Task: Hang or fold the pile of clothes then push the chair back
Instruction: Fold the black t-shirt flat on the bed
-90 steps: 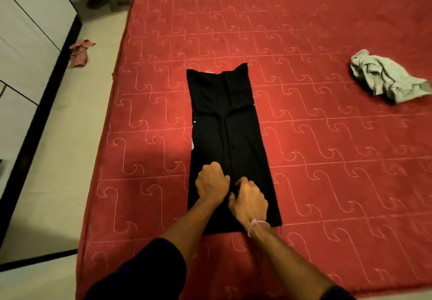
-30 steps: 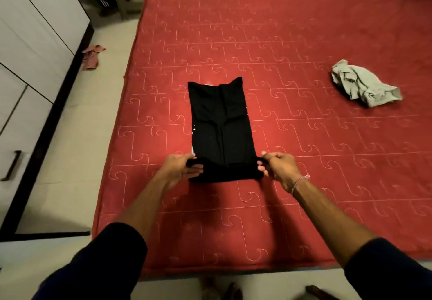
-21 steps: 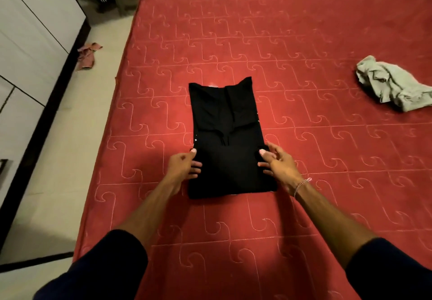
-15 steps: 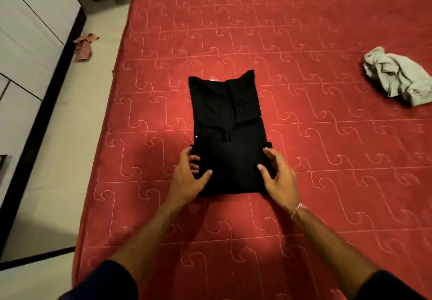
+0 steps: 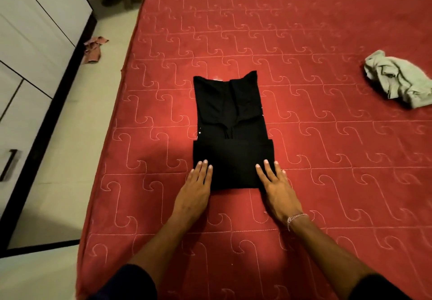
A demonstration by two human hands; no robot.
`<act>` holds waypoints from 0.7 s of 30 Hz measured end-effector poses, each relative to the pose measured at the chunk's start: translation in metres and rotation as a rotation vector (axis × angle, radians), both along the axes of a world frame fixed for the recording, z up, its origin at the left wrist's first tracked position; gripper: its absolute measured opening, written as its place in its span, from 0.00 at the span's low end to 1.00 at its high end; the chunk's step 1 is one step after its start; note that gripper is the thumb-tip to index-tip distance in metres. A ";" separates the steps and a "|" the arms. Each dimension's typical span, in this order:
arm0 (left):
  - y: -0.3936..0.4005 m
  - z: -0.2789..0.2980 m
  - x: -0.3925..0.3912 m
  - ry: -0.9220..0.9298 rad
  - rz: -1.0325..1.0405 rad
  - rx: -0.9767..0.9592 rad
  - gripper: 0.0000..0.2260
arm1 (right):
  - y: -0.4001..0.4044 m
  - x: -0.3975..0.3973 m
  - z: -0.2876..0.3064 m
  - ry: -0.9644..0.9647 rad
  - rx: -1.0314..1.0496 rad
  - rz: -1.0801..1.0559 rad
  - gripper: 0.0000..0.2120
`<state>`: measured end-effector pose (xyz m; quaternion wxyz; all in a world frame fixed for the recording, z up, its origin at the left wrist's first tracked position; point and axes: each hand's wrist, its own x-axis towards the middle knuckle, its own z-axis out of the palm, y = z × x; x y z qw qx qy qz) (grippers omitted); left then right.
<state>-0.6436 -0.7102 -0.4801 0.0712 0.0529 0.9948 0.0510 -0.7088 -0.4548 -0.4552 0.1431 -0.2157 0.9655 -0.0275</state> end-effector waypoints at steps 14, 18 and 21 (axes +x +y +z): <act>-0.010 0.086 0.046 -0.074 0.335 0.540 0.15 | 0.041 0.049 0.052 -0.043 -0.410 -0.011 0.15; -0.013 0.097 0.023 0.047 0.556 0.729 0.07 | 0.042 0.030 0.062 -0.093 -0.631 -0.184 0.05; -0.017 0.104 -0.012 0.118 0.681 0.870 0.13 | 0.025 -0.001 0.072 -0.065 -0.831 -0.373 0.04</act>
